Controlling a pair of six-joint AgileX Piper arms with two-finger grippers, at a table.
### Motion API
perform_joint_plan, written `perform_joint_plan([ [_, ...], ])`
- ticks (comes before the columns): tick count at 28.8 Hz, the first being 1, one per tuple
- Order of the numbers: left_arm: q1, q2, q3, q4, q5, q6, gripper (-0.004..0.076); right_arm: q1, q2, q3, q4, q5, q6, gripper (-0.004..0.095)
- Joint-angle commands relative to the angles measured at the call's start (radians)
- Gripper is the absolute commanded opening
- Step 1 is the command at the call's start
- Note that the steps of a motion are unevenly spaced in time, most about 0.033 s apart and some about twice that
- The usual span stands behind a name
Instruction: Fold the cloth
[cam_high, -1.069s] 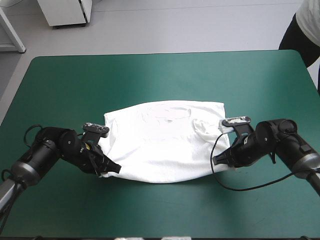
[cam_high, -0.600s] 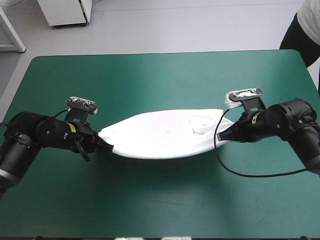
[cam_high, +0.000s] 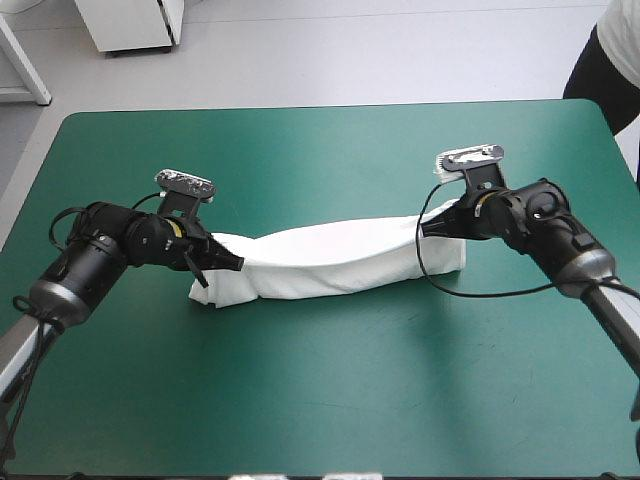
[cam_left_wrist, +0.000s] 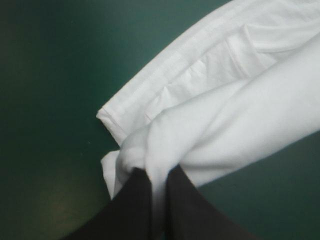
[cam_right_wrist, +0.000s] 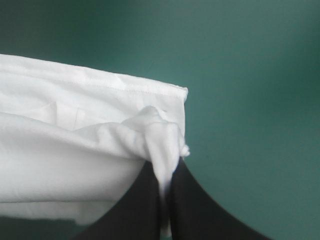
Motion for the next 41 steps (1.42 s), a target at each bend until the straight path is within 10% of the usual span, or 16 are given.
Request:
perform_joint_plan([
  [1, -0.005, 0.035, -0.034, 0.073, -0.112, -0.034, -0.0003, 0.0, 0.068, -0.046, -0.019, -0.122, 0.004, -0.0014],
  [13, -0.005, 0.238, -0.034, 0.118, -0.153, -0.062, 0.0012, 0.0, 0.233, -0.179, -0.015, -0.04, -0.052, 0.0089],
  [20, -0.005, 0.219, -0.079, 0.132, -0.01, -0.058, 0.0281, 0.0, 0.194, -0.215, 0.001, 0.079, -0.06, 0.059],
  [29, -0.005, 0.052, -0.203, 0.181, 0.208, -0.062, 0.0424, 0.0, -0.024, -0.213, -0.121, 0.179, -0.028, 0.0625],
  [34, -0.005, -0.08, -0.259, -0.065, 0.222, 0.027, 0.037, 0.0, -0.152, -0.213, -0.233, 0.262, 0.049, 0.0625],
  [39, -0.005, -0.12, -0.274, -0.36, 0.2, 0.23, 0.0003, -0.01, -0.216, -0.213, -0.298, 0.377, 0.103, 0.0618],
  [41, -0.005, -0.111, -0.274, -0.46, 0.195, 0.304, -0.0009, -0.049, -0.225, -0.213, -0.262, 0.395, 0.125, 0.0617],
])
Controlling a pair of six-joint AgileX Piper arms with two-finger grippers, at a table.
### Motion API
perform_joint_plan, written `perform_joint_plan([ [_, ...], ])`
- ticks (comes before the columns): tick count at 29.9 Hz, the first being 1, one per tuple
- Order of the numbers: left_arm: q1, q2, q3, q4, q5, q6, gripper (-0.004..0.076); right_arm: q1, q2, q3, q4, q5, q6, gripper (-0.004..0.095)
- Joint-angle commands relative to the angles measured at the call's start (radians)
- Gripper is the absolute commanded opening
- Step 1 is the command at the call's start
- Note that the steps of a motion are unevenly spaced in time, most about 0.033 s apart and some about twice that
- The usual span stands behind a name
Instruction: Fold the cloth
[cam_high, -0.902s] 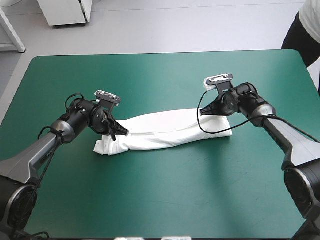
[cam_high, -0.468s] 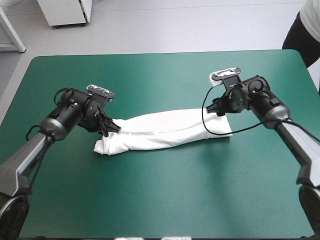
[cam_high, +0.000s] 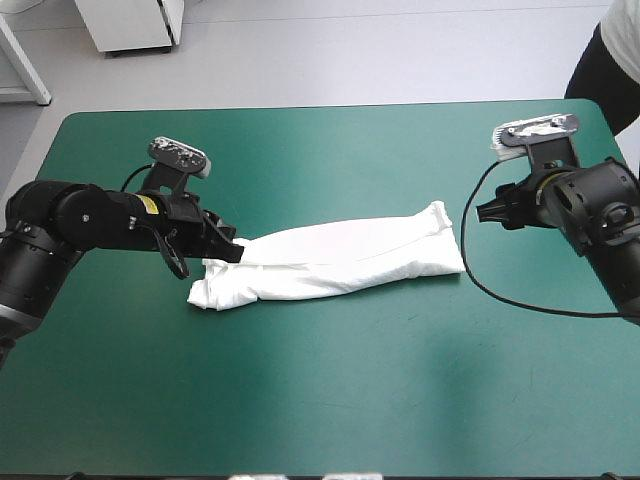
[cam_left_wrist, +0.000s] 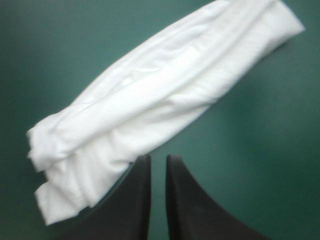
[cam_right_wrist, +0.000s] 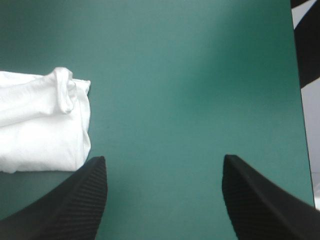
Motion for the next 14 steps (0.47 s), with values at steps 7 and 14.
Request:
perform_joint_plan([
  [7, -0.011, 0.113, -0.031, -0.323, -0.11, 0.232, -0.001, -0.255, -0.02, -0.031, 0.314, -0.066, -0.102, 0.0617],
  [14, -0.129, 0.335, -0.031, -0.296, -0.211, 0.251, -0.001, -0.379, 0.081, -0.031, 0.668, -0.088, -0.299, 0.0617],
])
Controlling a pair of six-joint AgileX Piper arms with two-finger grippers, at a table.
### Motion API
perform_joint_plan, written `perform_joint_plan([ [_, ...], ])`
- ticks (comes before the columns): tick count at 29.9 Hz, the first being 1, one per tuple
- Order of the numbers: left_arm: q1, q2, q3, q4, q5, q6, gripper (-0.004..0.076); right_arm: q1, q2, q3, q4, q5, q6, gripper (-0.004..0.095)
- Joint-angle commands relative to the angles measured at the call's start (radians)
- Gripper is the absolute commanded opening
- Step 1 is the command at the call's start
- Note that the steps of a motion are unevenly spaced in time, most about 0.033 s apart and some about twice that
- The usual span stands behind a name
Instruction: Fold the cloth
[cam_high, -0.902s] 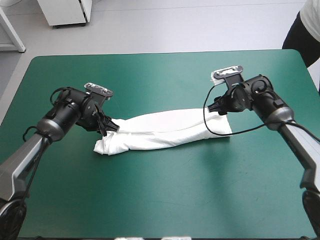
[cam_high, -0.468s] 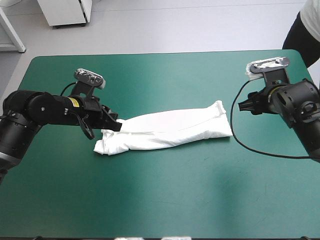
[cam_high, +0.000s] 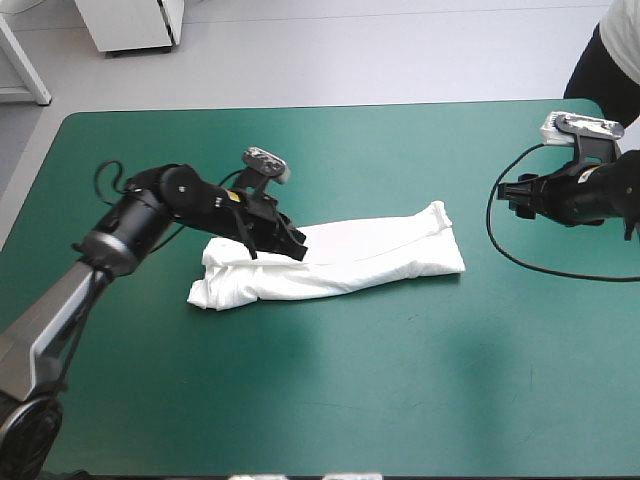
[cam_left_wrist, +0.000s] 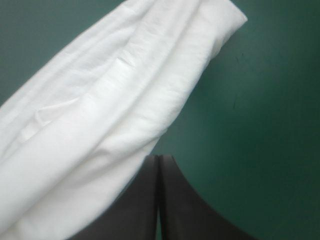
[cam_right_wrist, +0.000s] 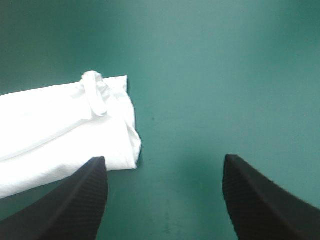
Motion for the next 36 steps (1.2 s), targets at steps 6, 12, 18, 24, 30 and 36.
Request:
perform_joint_plan([
  [6, -0.09, 0.176, -0.04, -0.003, -0.157, -0.013, -0.001, -0.027, 0.111, -0.031, 0.211, -0.053, -0.171, 0.0617],
  [12, -0.098, 0.303, -0.133, 0.08, -0.151, -0.075, -0.001, -0.027, 0.178, -0.031, 0.28, -0.064, -0.254, 0.0617],
  [18, -0.098, 0.403, -0.235, 0.134, -0.109, -0.103, -0.001, -0.027, 0.249, -0.031, 0.387, -0.056, -0.336, 0.0617],
  [24, -0.098, 0.475, -0.262, 0.127, -0.069, -0.103, -0.001, -0.027, 0.325, -0.031, 0.437, -0.03, -0.385, 0.0617],
  [30, -0.105, 0.484, -0.274, 0.123, -0.059, -0.103, -0.001, -0.027, 0.396, -0.031, 0.454, -0.026, -0.392, 0.0619],
  [36, -0.107, 0.484, -0.283, 0.122, -0.051, -0.103, -0.001, -0.023, 0.466, -0.031, 0.516, -0.019, -0.414, 0.0618],
])
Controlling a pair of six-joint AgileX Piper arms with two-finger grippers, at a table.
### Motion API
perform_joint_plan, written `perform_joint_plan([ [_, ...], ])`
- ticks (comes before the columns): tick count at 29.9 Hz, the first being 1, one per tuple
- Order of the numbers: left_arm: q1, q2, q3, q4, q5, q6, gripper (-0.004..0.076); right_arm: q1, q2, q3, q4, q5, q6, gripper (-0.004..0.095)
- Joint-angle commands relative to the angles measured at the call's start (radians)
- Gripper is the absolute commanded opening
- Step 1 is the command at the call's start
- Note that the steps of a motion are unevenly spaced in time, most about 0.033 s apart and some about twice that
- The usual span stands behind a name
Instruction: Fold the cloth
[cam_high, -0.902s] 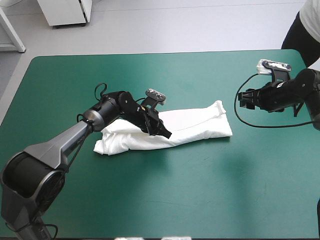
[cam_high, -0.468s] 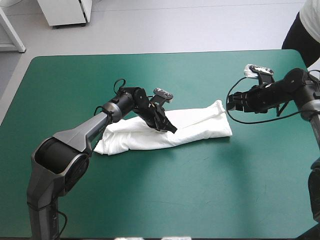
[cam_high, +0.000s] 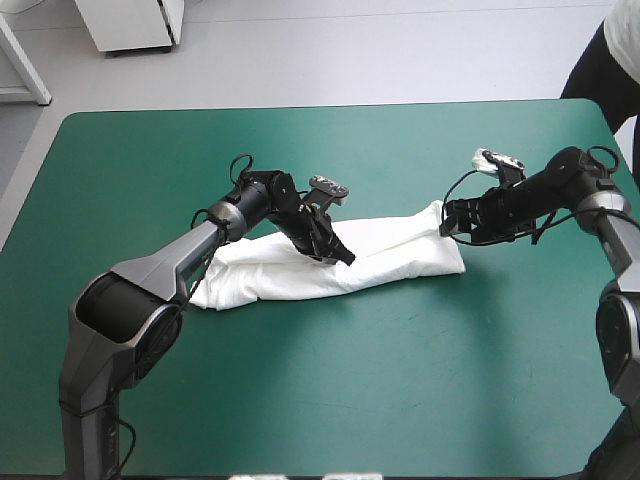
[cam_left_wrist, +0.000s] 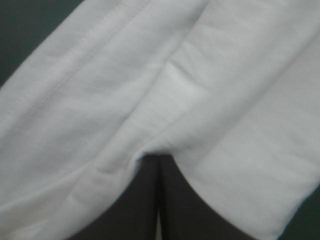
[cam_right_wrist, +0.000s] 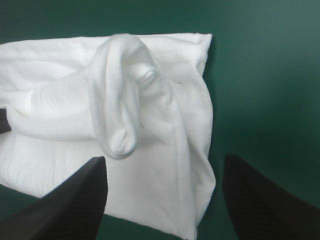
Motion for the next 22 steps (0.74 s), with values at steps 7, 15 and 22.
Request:
perform_joint_plan([
  [7, -0.014, -0.022, -0.016, -0.019, -0.01, -0.009, -0.001, 0.022, 0.052, -0.031, 0.085, 0.013, -0.026, 0.0617],
  [15, -0.014, -0.022, -0.016, -0.019, -0.01, -0.009, -0.001, 0.108, 0.133, -0.031, 0.084, 0.013, -0.018, 0.0367],
  [22, -0.014, -0.022, -0.016, -0.015, -0.012, -0.009, -0.001, 0.124, 0.146, -0.035, 0.088, 0.017, 0.002, -0.0013],
])
